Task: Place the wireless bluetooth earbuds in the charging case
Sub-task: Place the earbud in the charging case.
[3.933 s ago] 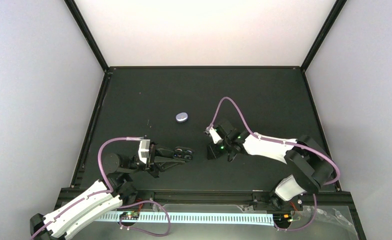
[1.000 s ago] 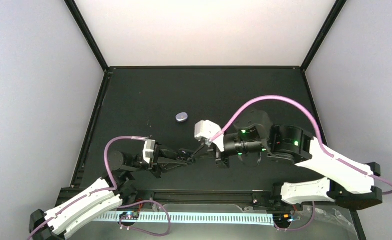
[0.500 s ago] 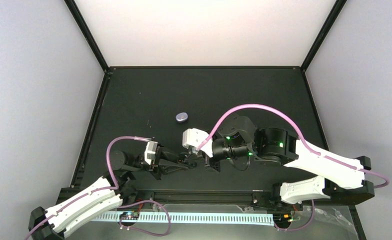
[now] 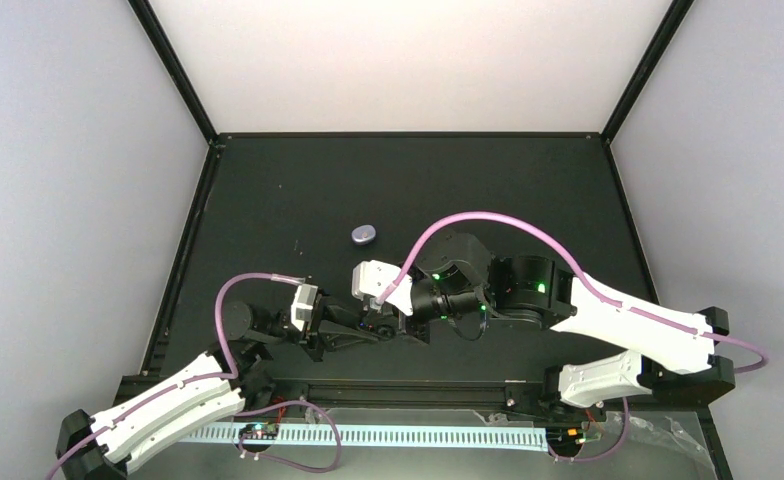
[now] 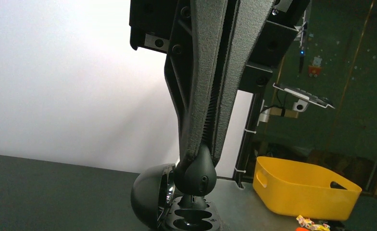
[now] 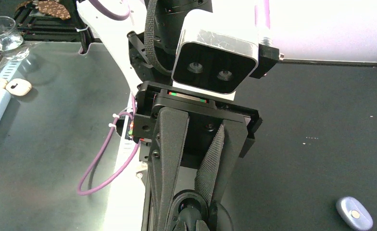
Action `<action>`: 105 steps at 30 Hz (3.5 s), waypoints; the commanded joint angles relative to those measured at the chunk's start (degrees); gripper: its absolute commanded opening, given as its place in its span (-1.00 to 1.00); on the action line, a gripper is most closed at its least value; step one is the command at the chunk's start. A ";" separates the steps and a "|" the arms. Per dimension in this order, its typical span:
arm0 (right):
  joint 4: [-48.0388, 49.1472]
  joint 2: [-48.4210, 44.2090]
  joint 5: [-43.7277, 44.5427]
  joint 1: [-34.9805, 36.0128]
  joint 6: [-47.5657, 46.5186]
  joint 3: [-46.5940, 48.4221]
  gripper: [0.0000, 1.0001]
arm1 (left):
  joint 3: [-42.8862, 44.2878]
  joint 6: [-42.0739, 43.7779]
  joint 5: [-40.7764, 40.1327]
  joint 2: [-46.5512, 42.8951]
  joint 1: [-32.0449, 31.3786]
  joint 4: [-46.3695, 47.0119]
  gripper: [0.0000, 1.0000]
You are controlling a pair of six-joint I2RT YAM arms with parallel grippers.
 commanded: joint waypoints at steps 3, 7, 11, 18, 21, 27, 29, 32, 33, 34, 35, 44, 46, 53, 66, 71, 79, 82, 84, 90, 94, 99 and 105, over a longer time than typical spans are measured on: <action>1.35 -0.17 0.74 0.44 -0.55 0.05 -0.98 | 1.56 0.46 0.47 -0.41 -0.44 0.97 -0.97; 1.35 0.22 0.44 0.43 -0.35 -0.10 -0.98 | 1.63 0.52 0.28 -0.48 -0.55 0.78 -0.97; 1.35 0.57 0.48 0.64 -0.32 -0.17 -0.98 | 1.58 0.69 -0.05 -0.65 -0.53 0.46 -0.97; 1.26 1.29 0.66 1.07 -0.27 -0.16 -0.98 | 1.62 0.74 -0.30 -0.84 -0.63 0.17 -0.97; 1.26 1.57 0.90 1.25 -0.24 -0.23 -0.98 | 1.64 0.78 -0.46 -0.93 -0.66 0.10 -0.97; 1.05 1.61 2.32 1.35 -0.08 -0.73 -0.98 | 1.63 0.90 -0.63 -1.29 -0.76 -0.20 -0.97; 1.00 1.43 2.96 1.32 -0.04 -1.17 -0.98 | 1.58 1.03 -0.82 -1.42 -0.74 -0.34 -0.97; 0.70 1.25 3.70 1.31 0.28 -1.44 -0.98 | 1.62 1.08 -0.88 -1.44 -0.74 -0.41 -0.97; 0.59 1.23 3.80 1.34 0.37 -1.47 -0.98 | 1.58 1.09 -0.98 -1.44 -0.73 -0.41 -0.97; 0.48 1.19 3.94 1.33 0.41 -1.53 -0.98 | 1.58 1.14 -0.95 -1.39 -0.71 -0.44 -0.97; 0.39 1.16 4.13 1.33 0.47 -1.60 -0.98 | 1.58 1.19 -1.07 -1.40 -0.71 -0.48 -0.97; 0.19 1.56 6.55 1.35 2.24 -1.71 -0.98 | 1.58 1.55 -2.02 -1.71 -0.80 -1.13 -0.97; 0.08 1.71 6.86 1.33 2.41 -1.64 -0.98 | 1.58 1.65 -2.16 -1.76 -0.79 -1.14 -0.97; -0.67 2.44 8.43 1.32 3.16 -1.54 -0.98 | 1.67 1.83 -2.66 -1.97 -0.80 -1.45 -0.97; -2.15 3.93 11.33 1.32 5.44 -0.32 -0.98 | 1.28 2.23 -4.73 -3.29 -0.93 -1.97 -0.97; -1.71 3.66 10.54 1.35 5.72 0.04 -0.67 | 1.30 2.31 -4.81 -3.19 -0.92 -1.98 -0.97; -0.16 1.95 8.03 1.35 7.21 2.40 -0.47 | 1.31 2.57 -5.13 -2.97 -0.93 -2.45 -0.97; -0.08 1.10 7.54 1.20 7.67 3.76 -0.45 | 1.31 2.52 -5.21 -2.97 -0.93 -2.55 -0.97; 0.81 -0.12 7.77 1.25 8.04 4.12 -0.39 | 1.31 2.56 -5.24 -2.87 -0.95 -2.56 -0.97; 3.82 -3.87 12.05 -0.11 9.25 2.12 -0.18 | 1.49 2.50 -5.00 -2.84 -0.97 -2.55 -0.97; 7.55 -6.74 15.10 -3.18 11.83 -2.26 -0.12 | 1.49 2.47 -4.99 -2.96 -1.06 -2.67 -0.97; 13.91 -11.58 18.81 -9.57 16.93 -10.40 -0.02 | 1.49 2.32 -5.06 -3.22 -1.26 -2.72 -0.97; 21.26 -16.76 8.56 -21.40 28.50 -21.98 0.02 | 1.84 2.36 -5.63 -3.60 -1.32 -2.90 -0.97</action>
